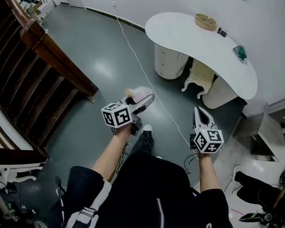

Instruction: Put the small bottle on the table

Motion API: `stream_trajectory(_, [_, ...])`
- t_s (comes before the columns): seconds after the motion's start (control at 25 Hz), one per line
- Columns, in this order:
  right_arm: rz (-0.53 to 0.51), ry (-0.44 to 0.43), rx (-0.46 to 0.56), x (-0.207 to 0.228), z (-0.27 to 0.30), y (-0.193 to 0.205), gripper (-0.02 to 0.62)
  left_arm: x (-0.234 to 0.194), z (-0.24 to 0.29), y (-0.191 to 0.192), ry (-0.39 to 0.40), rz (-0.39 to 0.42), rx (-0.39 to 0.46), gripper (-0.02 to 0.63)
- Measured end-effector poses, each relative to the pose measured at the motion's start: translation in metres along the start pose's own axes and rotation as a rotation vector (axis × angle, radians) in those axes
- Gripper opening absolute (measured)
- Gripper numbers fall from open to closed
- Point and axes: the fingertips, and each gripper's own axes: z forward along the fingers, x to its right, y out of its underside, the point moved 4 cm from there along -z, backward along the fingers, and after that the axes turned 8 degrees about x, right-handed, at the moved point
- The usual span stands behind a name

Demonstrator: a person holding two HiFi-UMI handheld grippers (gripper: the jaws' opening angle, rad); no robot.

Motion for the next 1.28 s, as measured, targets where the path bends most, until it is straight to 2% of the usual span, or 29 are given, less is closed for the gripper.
stream_trajectory(0.48, [0.000,0.047,0.024,0.017,0.165,-0.044,0.002,-0.092,0.123,-0.092,0.075,0.019,-0.057,0.396])
stream_trajectory(0.96, [0.004,0.035,-0.012,0.054,0.266,-0.046,0.002,-0.157,0.198,-0.124,0.054,0.005,-0.076,0.396])
stream_trajectory(1.28, [0.014,-0.007,-0.018,0.121,0.359,-0.071,0.002,-0.182,0.301,-0.151,0.035,0.018,-0.069,0.396])
